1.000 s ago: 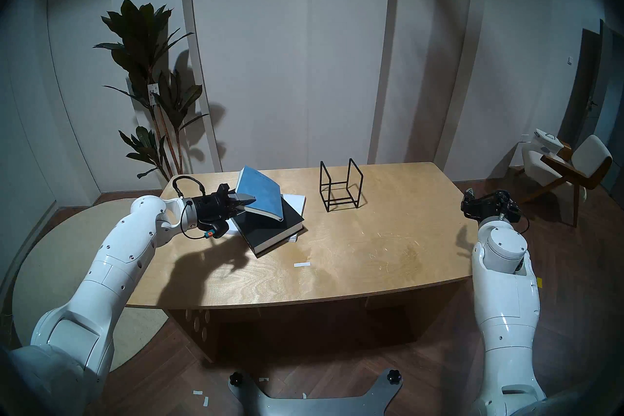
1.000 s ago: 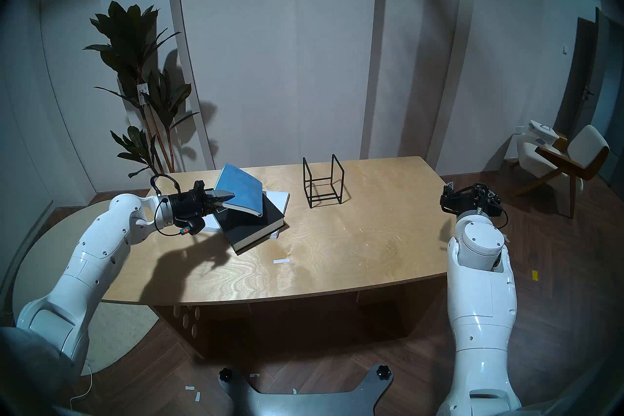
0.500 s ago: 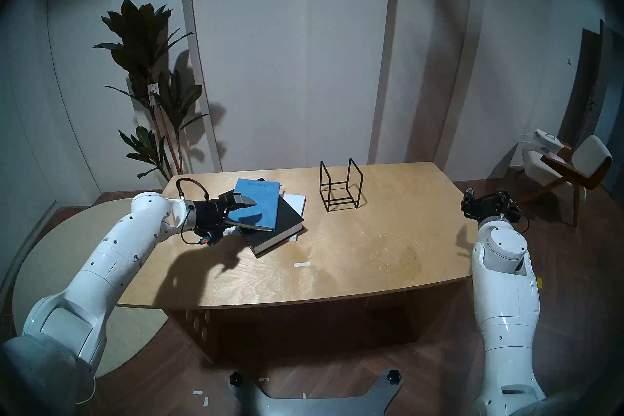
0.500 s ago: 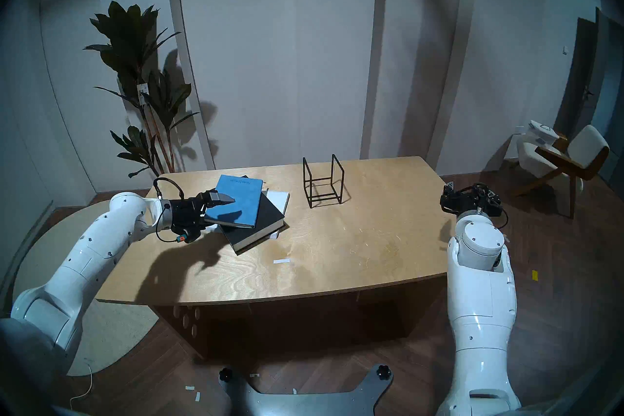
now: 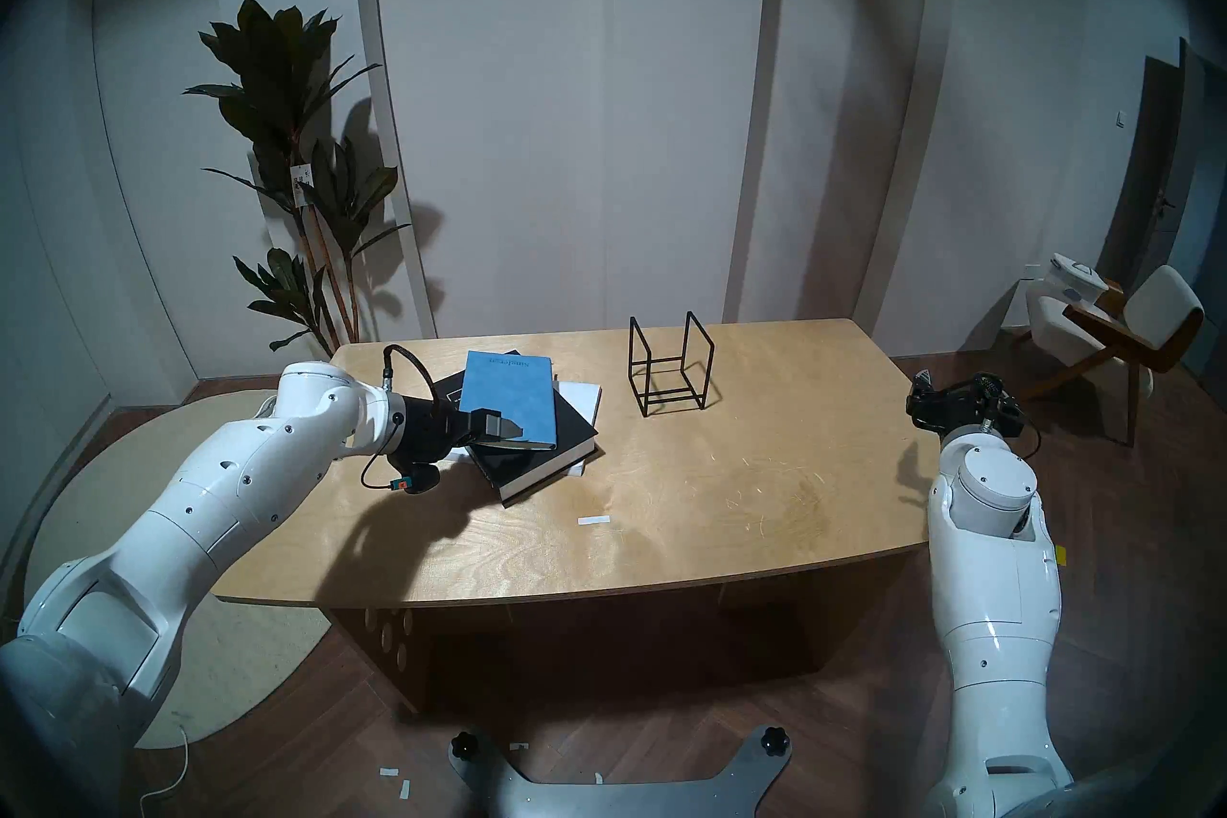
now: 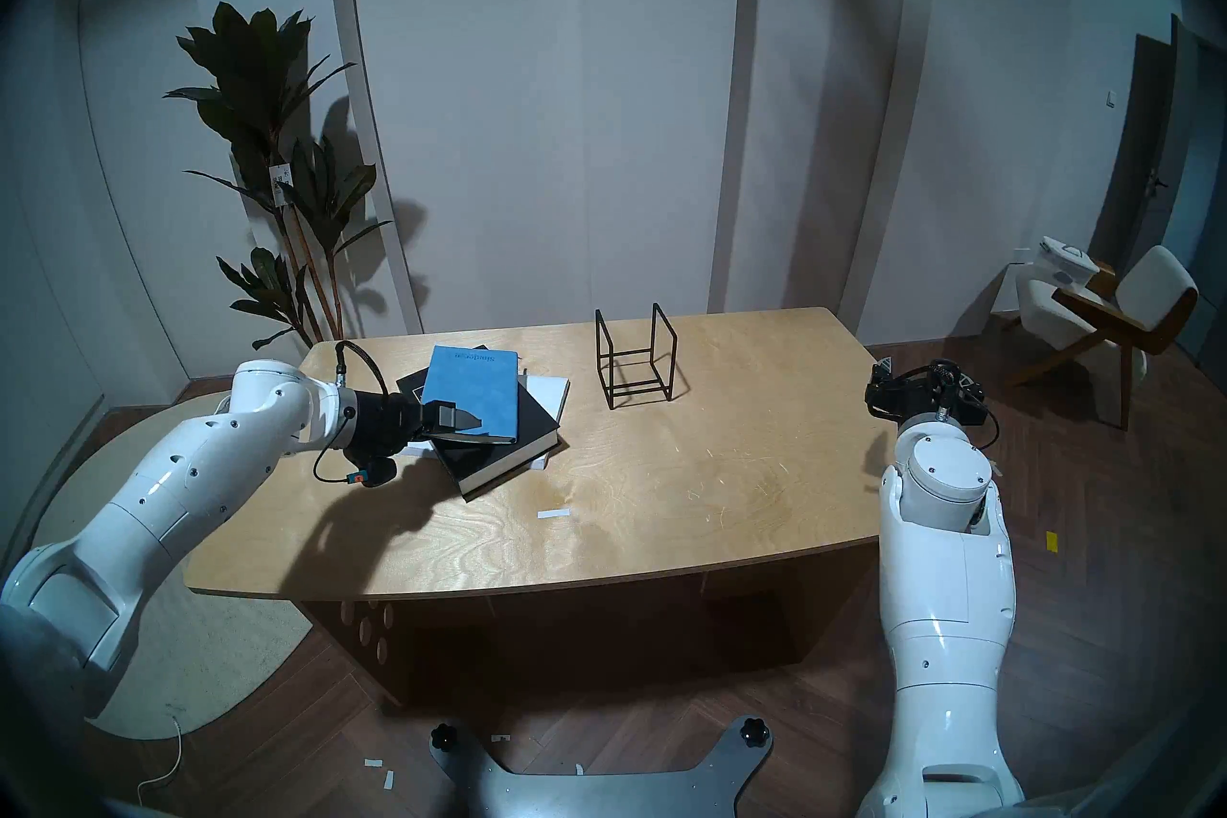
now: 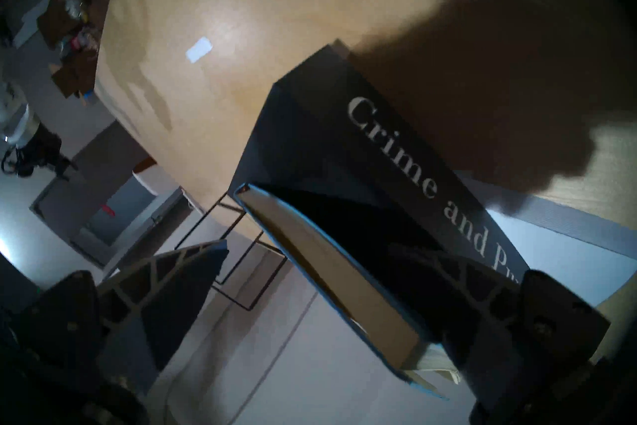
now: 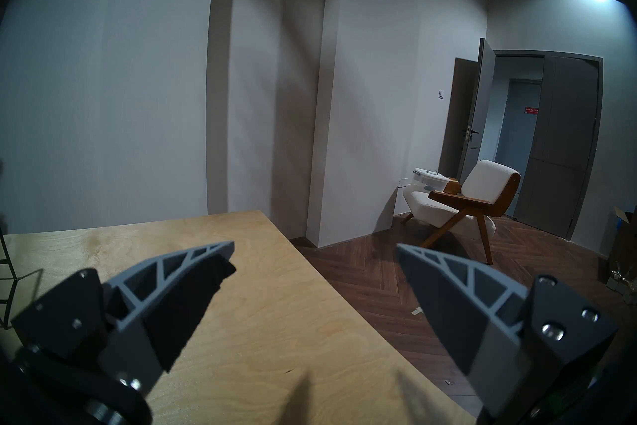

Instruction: Stack the books into one stack

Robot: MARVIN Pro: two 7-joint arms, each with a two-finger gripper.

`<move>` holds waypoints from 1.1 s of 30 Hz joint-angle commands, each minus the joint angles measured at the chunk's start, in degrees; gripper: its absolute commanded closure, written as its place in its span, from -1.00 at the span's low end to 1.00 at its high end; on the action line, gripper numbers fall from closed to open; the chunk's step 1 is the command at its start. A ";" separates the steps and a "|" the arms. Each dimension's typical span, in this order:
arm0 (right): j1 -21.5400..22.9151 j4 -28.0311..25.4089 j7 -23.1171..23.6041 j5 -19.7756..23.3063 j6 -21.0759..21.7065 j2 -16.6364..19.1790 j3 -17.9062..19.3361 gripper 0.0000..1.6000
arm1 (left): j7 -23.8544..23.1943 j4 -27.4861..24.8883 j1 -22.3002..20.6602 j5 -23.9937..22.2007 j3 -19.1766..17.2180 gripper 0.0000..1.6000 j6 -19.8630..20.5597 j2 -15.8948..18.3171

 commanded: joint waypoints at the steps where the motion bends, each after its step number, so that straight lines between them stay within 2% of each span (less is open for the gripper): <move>1: 0.72 -1.14 -0.02 0.06 -0.43 0.02 -0.11 -1.00 | 2.84 0.05 -4.15 7.42 1.92 -1.00 7.10 3.39; 2: 0.73 -1.10 0.00 0.05 -0.42 0.02 -0.11 -1.00 | 2.81 0.11 -4.74 8.10 1.69 -1.00 6.90 3.22; 4: 0.75 -1.07 0.03 0.01 -0.42 0.01 -0.08 -1.00 | 3.54 0.41 -5.71 10.42 2.50 -1.00 9.73 3.50; 5: 0.76 -1.07 0.04 0.00 -0.42 0.00 -0.08 -1.00 | 3.82 0.60 -6.26 11.18 2.55 -1.00 9.70 3.48; 6: 0.76 -1.08 0.05 -0.02 -0.43 -0.01 -0.06 -1.00 | 4.47 0.93 -6.72 12.25 3.02 -1.00 11.78 3.60; 8: 0.77 -1.11 0.06 -0.04 -0.45 -0.05 -0.05 -1.00 | 5.95 1.37 -7.53 13.05 2.93 -1.00 12.42 3.35; 12: 0.78 -1.15 0.10 -0.10 -0.48 -0.11 0.00 -1.00 | 9.24 1.39 -8.54 18.27 5.82 -1.00 17.11 4.51; 13: 0.78 -1.16 0.10 -0.11 -0.48 -0.12 0.01 -1.00 | 9.95 1.42 -8.77 19.41 6.29 -1.00 16.89 4.75; 16: 0.78 -1.18 0.13 -0.15 -0.49 -0.16 0.03 -1.00 | 12.00 2.27 -9.61 22.80 7.77 -1.00 20.01 5.16; 21: 0.79 -1.22 0.18 -0.21 -0.51 -0.23 0.09 -1.00 | 15.77 4.61 -11.58 28.11 9.95 -1.00 25.21 5.29; 24: 0.80 -1.23 0.21 -0.24 -0.51 -0.26 0.12 -1.00 | 17.33 5.60 -12.68 31.18 11.16 -1.00 26.93 5.57; 27: 0.80 -1.27 0.24 -0.28 -0.53 -0.32 0.16 -1.00 | 19.26 8.43 -14.05 34.12 12.48 -1.00 30.74 5.18; 28: 0.80 -1.28 0.25 -0.29 -0.53 -0.33 0.17 -1.00 | 19.94 9.03 -14.53 35.27 12.83 -1.00 30.89 5.09; 31: 0.80 -1.29 0.27 -0.33 -0.54 -0.37 0.20 -1.00 | 20.65 10.95 -15.85 38.08 13.88 -1.00 34.06 4.79; 33: 0.81 -1.30 0.29 -0.35 -0.54 -0.39 0.22 -1.00 | 20.88 12.63 -16.71 38.29 13.37 -1.00 35.91 4.06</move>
